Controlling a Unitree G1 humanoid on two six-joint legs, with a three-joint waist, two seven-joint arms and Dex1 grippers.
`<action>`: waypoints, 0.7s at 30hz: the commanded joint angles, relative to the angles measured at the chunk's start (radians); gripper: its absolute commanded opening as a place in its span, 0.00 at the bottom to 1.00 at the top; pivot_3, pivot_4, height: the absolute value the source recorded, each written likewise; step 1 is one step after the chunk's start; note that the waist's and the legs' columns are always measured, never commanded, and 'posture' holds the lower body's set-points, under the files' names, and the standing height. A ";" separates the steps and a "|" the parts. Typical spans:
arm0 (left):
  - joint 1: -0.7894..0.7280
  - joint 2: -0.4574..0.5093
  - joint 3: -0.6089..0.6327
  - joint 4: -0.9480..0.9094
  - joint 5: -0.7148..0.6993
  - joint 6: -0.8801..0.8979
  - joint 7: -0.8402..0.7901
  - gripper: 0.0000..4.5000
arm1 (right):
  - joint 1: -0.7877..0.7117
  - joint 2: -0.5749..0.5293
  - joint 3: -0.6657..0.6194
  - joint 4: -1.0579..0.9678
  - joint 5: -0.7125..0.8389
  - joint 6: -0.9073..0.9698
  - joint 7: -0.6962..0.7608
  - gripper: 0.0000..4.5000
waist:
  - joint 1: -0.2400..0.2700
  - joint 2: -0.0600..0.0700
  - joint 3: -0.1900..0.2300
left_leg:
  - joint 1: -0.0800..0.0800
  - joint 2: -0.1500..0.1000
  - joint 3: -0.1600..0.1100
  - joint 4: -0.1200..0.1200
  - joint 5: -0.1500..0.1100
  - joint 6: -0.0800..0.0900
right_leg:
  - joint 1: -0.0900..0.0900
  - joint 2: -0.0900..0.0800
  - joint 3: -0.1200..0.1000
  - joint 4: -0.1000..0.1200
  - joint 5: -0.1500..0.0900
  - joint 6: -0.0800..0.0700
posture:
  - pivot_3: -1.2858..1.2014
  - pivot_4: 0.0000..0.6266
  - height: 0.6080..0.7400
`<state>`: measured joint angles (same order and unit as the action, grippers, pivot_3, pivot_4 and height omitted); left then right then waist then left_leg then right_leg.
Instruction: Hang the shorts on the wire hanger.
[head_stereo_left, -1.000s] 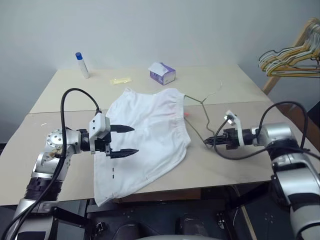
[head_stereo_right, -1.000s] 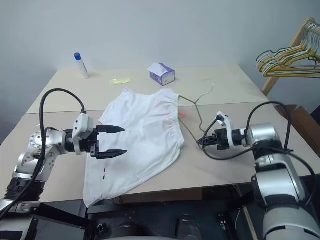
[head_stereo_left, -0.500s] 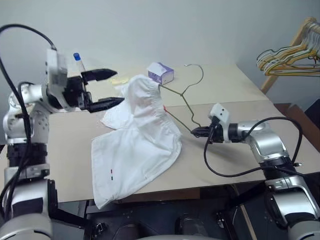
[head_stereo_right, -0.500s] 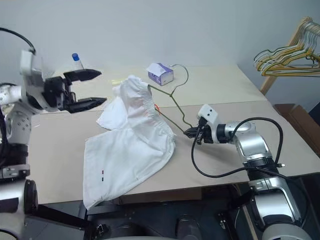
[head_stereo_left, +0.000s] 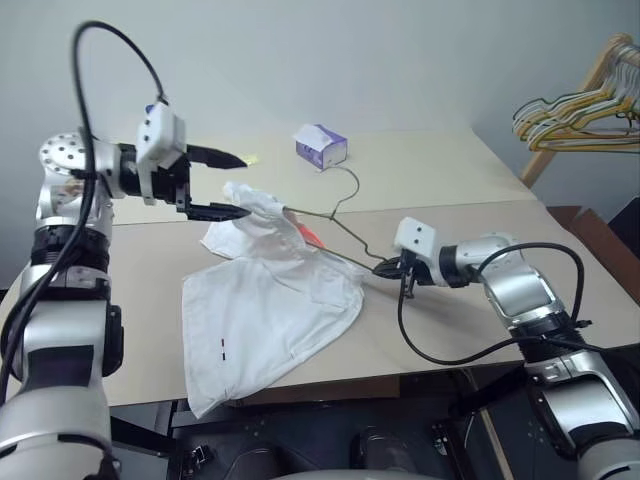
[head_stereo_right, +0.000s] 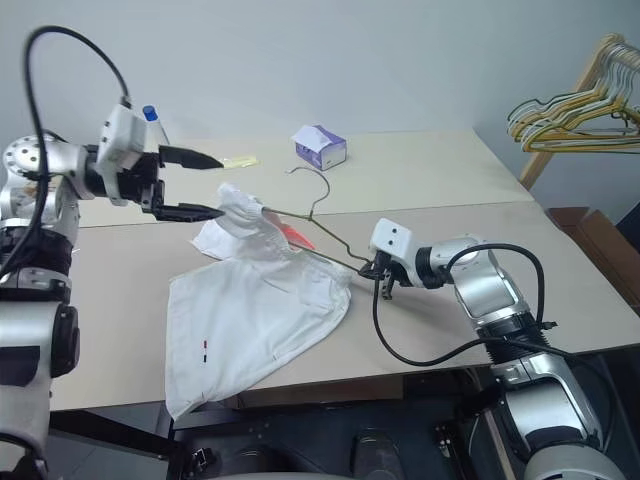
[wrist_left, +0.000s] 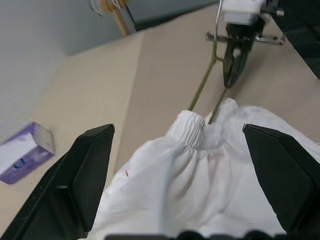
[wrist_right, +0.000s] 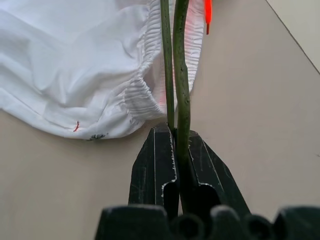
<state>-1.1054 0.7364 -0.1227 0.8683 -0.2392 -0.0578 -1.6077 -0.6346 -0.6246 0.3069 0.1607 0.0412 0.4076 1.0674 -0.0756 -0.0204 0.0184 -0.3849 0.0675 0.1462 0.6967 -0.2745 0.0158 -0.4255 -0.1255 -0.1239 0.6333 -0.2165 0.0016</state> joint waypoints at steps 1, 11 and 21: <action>-0.080 0.001 -0.071 0.067 0.010 -0.027 -0.007 0.99 | -0.047 0.002 0.010 -0.059 -0.015 0.037 0.009 0.00 | -0.002 0.000 0.000 | 0.000 0.000 0.000 0.000 0.000 0.000 | 0.000 0.000 0.000 0.000 0.000 0.000 | 0.48 0.00 1.00; -0.126 -0.022 -0.249 0.158 0.019 -0.105 -0.007 0.99 | -0.075 0.012 0.040 -0.114 -0.023 0.157 0.021 0.00 | -0.007 0.000 0.000 | -0.002 0.000 -0.001 0.001 -0.001 0.001 | -0.002 0.000 0.000 0.001 0.000 0.000 | 0.48 0.00 1.00; -0.157 -0.062 -0.260 0.259 0.083 -0.136 -0.007 0.35 | -0.078 0.014 0.046 -0.162 -0.021 0.180 0.022 0.00 | -0.021 0.000 0.000 | -0.004 0.000 -0.001 0.003 -0.001 0.002 | -0.003 0.000 0.000 0.001 0.000 0.000 | 0.48 0.00 1.00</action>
<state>-1.2207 0.6720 -0.3978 1.1205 -0.1586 -0.1758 -1.6115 -0.6824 -0.6118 0.3706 0.0455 0.0098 0.5826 1.0874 -0.0962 -0.0205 0.0184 -0.3886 0.0675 0.1448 0.6999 -0.2758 0.0180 -0.4287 -0.1256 -0.1237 0.6346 -0.2166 0.0017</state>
